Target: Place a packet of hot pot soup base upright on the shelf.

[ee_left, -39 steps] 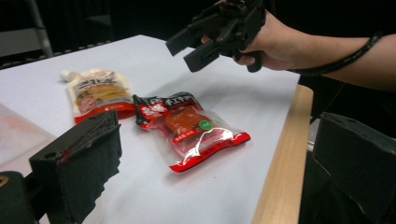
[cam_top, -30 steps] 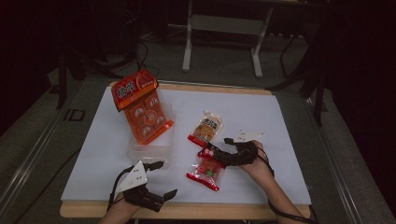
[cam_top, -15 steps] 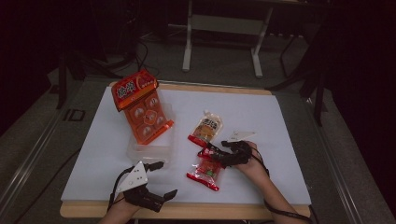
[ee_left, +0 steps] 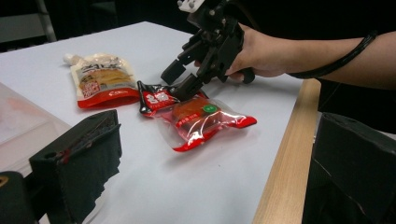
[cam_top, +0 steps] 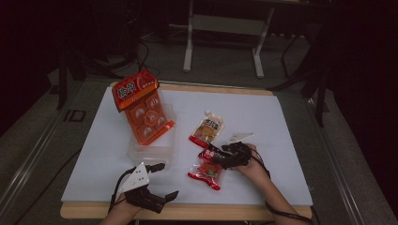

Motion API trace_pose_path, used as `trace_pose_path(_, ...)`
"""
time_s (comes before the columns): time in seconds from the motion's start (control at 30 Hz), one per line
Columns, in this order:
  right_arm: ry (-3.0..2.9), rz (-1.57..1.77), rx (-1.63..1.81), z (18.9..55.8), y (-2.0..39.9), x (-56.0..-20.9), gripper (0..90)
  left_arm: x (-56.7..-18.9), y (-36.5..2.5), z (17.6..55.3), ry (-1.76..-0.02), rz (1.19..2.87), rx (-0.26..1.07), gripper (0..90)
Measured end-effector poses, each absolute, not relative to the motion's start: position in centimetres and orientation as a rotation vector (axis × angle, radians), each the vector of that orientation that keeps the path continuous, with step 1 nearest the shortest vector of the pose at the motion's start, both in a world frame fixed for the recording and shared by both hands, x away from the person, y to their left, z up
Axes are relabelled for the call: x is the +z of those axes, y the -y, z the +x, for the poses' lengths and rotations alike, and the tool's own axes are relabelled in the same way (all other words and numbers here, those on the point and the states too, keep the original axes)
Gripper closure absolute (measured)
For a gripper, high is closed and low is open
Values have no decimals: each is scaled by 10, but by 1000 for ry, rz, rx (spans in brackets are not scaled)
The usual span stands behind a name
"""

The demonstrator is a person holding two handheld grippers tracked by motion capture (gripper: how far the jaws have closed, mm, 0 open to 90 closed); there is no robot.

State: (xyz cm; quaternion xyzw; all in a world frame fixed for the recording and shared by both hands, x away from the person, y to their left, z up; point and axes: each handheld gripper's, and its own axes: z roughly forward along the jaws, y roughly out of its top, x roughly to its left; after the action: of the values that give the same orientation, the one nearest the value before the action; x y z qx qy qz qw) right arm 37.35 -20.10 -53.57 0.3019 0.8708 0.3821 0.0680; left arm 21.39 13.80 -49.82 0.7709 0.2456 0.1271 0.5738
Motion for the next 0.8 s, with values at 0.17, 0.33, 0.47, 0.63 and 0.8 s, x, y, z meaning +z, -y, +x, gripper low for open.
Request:
trace_pose_path(0.17, -2615, 890, 1110, 371, 199, -535, 349, -498, -137, 213, -574, 1807, 299, 16)
trace_pose_path(0.33, -2611, 821, 1040, 365, 193, -532, 558, -497, -137, 213, -574, 1801, 304, 16)
trace_pose_path(0.47, -2618, 822, 1030, 363, 191, -531, 748, -497, -137, 213, -577, 1799, 298, 17)
trace_pose_path(0.63, -2626, 823, 1020, 361, 189, -530, 823, -497, -137, 213, -580, 1801, 303, 17)
trace_pose_path(0.8, -2619, 830, 1012, 360, 187, -529, 839, -496, -139, 213, -585, 1799, 303, 17)
